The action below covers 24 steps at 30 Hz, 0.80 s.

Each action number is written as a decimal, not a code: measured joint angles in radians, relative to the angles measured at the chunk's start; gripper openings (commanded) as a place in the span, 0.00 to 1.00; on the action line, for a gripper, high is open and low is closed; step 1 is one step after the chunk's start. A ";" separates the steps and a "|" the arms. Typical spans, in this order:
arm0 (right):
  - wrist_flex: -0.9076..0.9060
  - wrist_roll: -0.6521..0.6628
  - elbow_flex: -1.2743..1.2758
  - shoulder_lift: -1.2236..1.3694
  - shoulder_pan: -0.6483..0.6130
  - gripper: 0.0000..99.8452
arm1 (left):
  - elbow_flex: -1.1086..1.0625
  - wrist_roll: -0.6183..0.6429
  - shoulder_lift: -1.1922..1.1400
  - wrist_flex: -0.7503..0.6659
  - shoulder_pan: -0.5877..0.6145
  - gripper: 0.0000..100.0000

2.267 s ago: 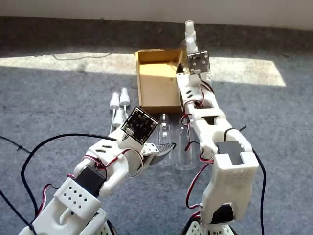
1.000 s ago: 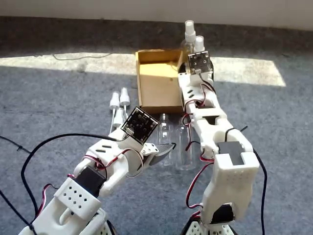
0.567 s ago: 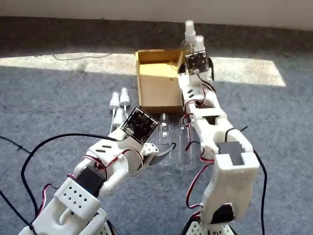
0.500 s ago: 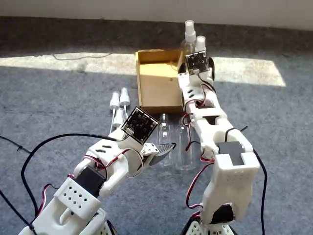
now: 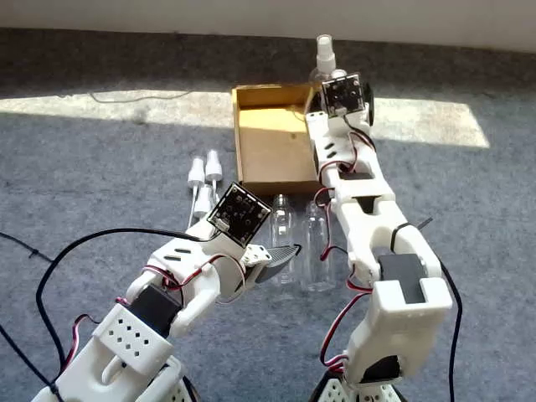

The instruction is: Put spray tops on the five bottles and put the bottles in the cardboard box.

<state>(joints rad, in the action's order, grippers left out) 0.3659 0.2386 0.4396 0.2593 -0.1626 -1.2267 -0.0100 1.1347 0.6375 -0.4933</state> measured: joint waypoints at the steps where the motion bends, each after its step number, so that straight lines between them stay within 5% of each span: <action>1: -0.005 0.000 0.000 0.000 0.000 0.29 | 0.000 0.000 0.000 0.000 0.000 0.29; 8: -0.057 0.000 -0.028 0.000 0.002 0.29 | 0.000 0.000 0.000 0.000 0.000 0.29; 24: -0.687 0.000 -0.482 -0.227 0.003 0.21 | 0.000 0.000 0.000 0.000 0.000 0.29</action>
<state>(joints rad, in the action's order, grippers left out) -0.3214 0.2386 -0.0422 0.0322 -0.1596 -1.2267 -0.0100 1.1347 0.6375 -0.4933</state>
